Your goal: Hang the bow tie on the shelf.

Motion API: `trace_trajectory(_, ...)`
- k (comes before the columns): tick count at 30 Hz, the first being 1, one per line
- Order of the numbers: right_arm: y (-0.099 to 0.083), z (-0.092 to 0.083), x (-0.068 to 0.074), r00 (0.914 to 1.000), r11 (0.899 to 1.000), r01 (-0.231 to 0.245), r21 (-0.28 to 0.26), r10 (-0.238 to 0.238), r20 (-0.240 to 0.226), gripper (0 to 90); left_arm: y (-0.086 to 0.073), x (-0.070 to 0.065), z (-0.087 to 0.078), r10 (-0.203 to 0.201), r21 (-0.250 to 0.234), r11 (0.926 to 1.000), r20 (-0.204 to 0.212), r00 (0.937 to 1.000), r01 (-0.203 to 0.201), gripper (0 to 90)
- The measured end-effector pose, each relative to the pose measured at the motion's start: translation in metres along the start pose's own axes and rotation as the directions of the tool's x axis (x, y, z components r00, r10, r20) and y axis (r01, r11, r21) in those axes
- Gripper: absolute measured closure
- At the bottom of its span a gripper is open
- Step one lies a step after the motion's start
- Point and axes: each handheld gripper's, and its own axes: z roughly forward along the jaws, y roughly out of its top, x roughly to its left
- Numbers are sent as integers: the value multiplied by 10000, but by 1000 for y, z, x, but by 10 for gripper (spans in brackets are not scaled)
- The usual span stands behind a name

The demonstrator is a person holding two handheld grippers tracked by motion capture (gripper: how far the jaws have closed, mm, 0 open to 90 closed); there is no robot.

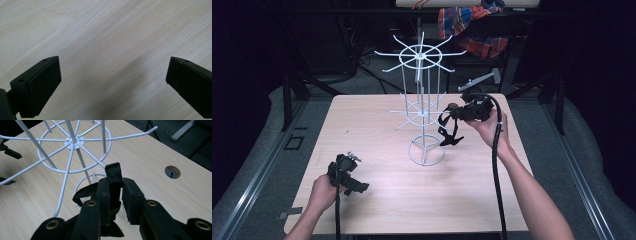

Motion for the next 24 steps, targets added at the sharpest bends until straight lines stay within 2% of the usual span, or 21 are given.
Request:
trace_trajectory(11,-2,15,7,9999,10000,82,39,-82,-62,765,0,0,0,6,10,10000,1,10000,-6,0)
trace_trajectory(24,-7,29,12,9990,9995,300,126,-304,330,764,0,0,0,4,38,10000,-10,10000,-4,0)
